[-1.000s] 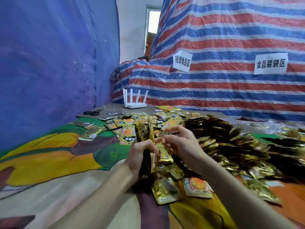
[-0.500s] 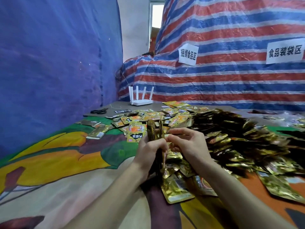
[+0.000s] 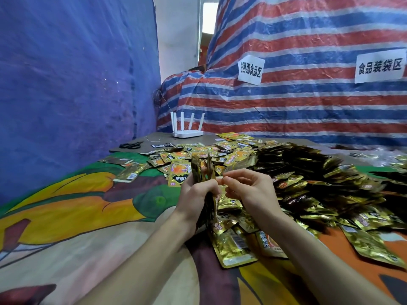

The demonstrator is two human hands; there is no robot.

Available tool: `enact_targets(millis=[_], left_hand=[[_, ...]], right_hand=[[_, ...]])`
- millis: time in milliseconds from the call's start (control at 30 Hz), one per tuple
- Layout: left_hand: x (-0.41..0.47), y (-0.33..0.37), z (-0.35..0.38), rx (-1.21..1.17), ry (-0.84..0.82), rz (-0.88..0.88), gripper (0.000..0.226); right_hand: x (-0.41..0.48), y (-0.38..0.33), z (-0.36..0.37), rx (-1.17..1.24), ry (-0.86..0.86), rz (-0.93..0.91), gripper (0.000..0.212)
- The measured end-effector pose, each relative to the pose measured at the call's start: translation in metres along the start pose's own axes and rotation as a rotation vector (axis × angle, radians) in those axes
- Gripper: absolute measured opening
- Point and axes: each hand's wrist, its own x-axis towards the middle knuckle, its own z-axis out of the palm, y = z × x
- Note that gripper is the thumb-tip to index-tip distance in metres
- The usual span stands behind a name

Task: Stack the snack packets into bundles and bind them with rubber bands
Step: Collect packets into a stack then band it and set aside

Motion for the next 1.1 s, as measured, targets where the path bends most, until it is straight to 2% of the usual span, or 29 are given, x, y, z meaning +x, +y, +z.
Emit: enact_targets(millis=[67, 167, 300, 400, 467, 567, 600, 667, 800, 833, 933, 1100], left_hand=[[0.001, 0.0, 0.0, -0.024, -0.015, -0.02, 0.027], [0.002, -0.002, -0.001, -0.041, -0.021, -0.052, 0.011], [0.004, -0.003, -0.005, -0.046, -0.069, -0.131, 0.034], [0.005, -0.002, -0.007, -0.065, -0.129, -0.154, 0.034], [0.006, -0.001, -0.007, -0.227, -0.197, -0.191, 0.037], [0.011, 0.0, -0.011, -0.498, -0.22, -0.22, 0.05], [0.012, 0.001, -0.012, -0.541, -0.225, -0.216, 0.053], [0.013, 0.001, -0.015, -0.596, -0.253, -0.208, 0.055], [0.011, 0.001, -0.014, -0.644, -0.313, -0.217, 0.056], [0.011, 0.001, -0.013, -0.644, -0.32, -0.218, 0.056], [0.012, 0.001, -0.015, -0.629, -0.357, -0.22, 0.049], [0.009, 0.0, -0.013, -0.546, -0.42, -0.209, 0.024]], right_hand=[[-0.001, -0.001, 0.001, 0.011, 0.003, 0.006, 0.004], [-0.002, -0.002, 0.001, 0.006, 0.002, 0.009, 0.003], [-0.003, -0.003, 0.001, 0.019, 0.035, 0.044, 0.003], [-0.003, -0.004, -0.001, 0.106, 0.031, 0.172, 0.005], [-0.002, -0.006, -0.004, 0.168, -0.046, 0.259, 0.008], [0.001, -0.014, -0.008, 0.25, -0.277, 0.365, 0.025], [0.001, -0.017, -0.01, 0.283, -0.357, 0.373, 0.031], [0.001, -0.023, -0.014, 0.4, -0.441, 0.349, 0.028], [0.001, -0.027, -0.015, 0.778, -0.294, 0.315, 0.011], [0.001, -0.025, -0.014, 0.822, -0.272, 0.298, 0.014], [-0.001, -0.02, -0.009, 0.776, -0.297, 0.243, 0.038], [-0.002, -0.015, -0.006, 0.585, -0.276, 0.189, 0.053]])
